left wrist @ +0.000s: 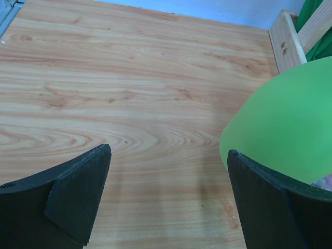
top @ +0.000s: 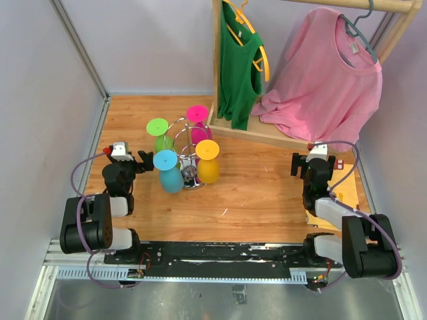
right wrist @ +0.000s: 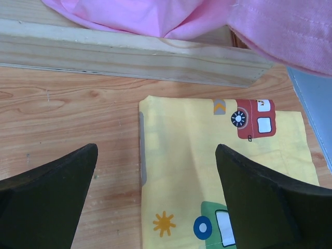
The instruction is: Take the wine glass off the wine glass rack
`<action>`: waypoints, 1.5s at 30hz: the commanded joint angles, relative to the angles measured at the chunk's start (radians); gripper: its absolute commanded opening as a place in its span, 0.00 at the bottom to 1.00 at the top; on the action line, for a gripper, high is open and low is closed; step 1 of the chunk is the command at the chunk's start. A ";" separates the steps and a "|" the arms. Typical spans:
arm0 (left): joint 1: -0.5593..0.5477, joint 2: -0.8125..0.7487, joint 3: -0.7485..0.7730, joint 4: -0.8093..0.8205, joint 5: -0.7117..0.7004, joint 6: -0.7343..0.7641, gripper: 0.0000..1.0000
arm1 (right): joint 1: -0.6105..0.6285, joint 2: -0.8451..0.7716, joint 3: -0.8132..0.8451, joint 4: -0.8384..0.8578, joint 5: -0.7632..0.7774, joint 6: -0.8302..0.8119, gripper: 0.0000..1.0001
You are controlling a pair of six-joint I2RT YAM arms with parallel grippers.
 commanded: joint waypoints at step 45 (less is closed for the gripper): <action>0.258 -0.569 0.404 -1.094 0.296 -0.041 0.99 | 0.572 -0.276 0.643 -1.088 -0.054 0.319 0.99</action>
